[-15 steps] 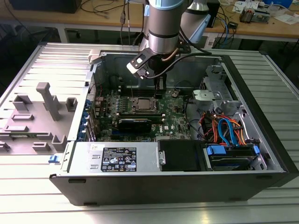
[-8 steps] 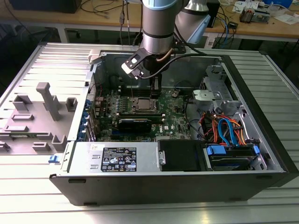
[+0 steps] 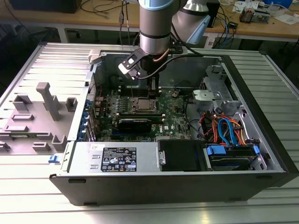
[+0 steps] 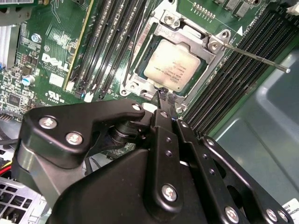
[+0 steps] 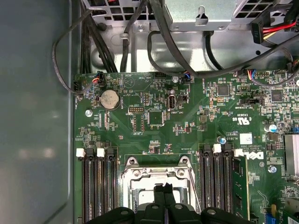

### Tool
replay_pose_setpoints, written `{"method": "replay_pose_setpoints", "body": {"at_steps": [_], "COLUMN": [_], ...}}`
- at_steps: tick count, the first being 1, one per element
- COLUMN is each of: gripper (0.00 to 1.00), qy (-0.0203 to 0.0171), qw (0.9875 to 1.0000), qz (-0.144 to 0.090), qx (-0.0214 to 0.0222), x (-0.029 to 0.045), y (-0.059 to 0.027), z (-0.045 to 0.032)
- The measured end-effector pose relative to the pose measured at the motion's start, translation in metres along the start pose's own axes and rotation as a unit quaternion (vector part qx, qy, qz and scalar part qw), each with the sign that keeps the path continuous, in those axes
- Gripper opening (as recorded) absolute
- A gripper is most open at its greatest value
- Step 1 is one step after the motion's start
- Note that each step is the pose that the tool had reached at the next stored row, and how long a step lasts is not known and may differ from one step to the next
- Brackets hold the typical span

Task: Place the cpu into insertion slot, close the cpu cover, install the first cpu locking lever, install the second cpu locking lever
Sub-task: 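Close the cpu cover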

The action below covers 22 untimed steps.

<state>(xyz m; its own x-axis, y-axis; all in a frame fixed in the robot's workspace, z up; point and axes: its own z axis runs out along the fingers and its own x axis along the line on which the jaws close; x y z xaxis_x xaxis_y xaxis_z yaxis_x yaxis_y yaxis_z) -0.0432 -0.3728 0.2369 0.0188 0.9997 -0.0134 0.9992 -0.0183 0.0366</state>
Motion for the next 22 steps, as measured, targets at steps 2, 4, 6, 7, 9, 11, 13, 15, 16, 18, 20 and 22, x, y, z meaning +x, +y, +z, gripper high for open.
{"method": "replay_pose_setpoints", "body": {"at_steps": [2,4,6,7,9,11,13,15,16,18,20,22], "gripper": [0.11,0.11,0.11,0.11,0.11,0.11,0.11,0.11,0.11,0.11,0.11,0.11], "qy": [0.0000,0.0000,0.0000,0.0000,0.0000,0.0001,0.0002,0.0005,0.0006,0.0007,0.0007,0.0008], "qw": [1.0000,1.0000,1.0000,1.0000,1.0000,1.0000,1.0000,1.0000,1.0000,1.0000,1.0000,1.0000], "qz": [0.000,0.000,0.000,0.000,0.000,0.000,0.000,0.000,0.000,-0.001,-0.001,-0.001], "qx": [0.0000,0.0000,0.0000,0.0000,0.0000,0.0000,0.0000,0.0000,-0.0001,-0.0001,-0.0001,-0.0001], "x": [0.0000,0.0000,0.0000,0.0000,0.0000,-0.0002,-0.0008,-0.0012,-0.0017,-0.0025,-0.0031,-0.0034], "y": [-0.0001,-0.0003,-0.0005,-0.0005,-0.0007,-0.0015,-0.0039,-0.0062,-0.0077,-0.0117,-0.0154,-0.0170], "z": [0.0000,0.0000,0.0000,0.0000,0.0000,0.0001,0.0002,0.0007,0.0010,0.0018,0.0026,0.0034]}}
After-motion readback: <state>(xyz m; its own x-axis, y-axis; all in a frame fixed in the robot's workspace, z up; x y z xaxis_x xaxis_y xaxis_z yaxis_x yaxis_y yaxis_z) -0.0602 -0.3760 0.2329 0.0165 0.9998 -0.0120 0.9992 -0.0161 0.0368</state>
